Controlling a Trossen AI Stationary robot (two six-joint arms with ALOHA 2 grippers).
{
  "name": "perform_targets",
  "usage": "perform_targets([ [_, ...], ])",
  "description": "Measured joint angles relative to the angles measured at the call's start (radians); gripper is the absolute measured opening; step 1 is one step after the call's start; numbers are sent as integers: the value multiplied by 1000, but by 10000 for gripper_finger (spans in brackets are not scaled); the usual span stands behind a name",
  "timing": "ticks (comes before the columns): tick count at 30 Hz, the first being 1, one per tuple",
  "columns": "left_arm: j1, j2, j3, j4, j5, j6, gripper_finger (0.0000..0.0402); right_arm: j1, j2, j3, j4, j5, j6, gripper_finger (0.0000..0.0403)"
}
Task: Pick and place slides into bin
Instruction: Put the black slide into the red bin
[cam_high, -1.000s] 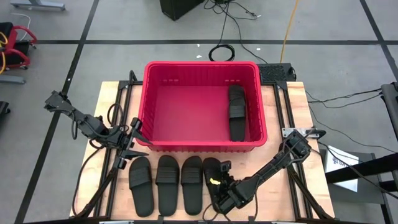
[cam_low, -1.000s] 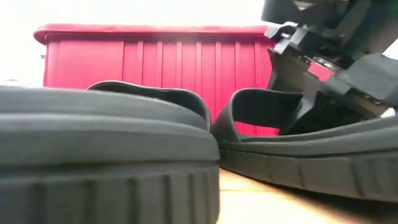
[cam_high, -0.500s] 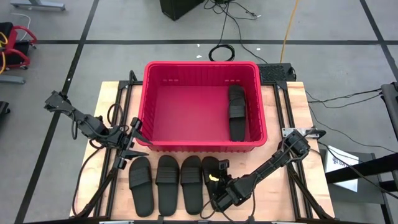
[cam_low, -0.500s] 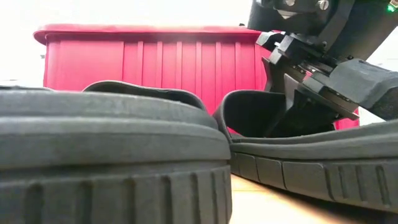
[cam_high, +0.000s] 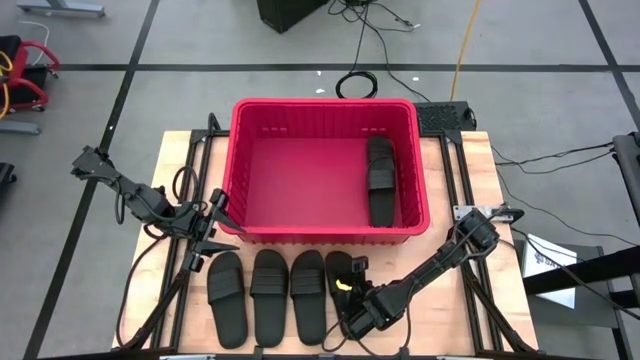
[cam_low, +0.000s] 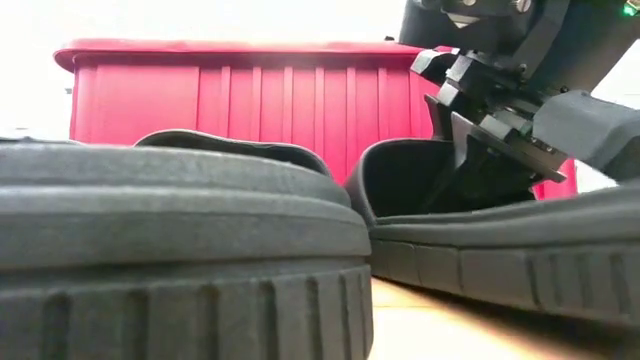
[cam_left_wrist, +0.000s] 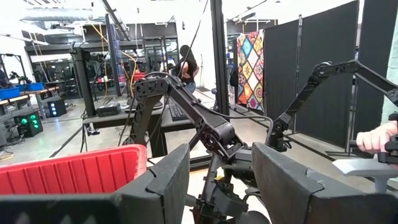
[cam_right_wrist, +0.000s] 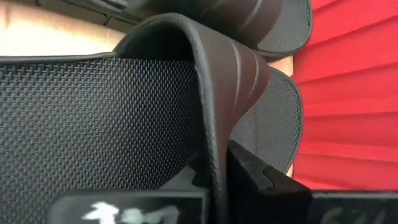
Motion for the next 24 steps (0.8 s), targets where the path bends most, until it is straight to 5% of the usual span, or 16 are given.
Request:
perform_targets([
  [24,0,0,0,0,-26,0,179,2,-344,0,18,-63,-101,15],
])
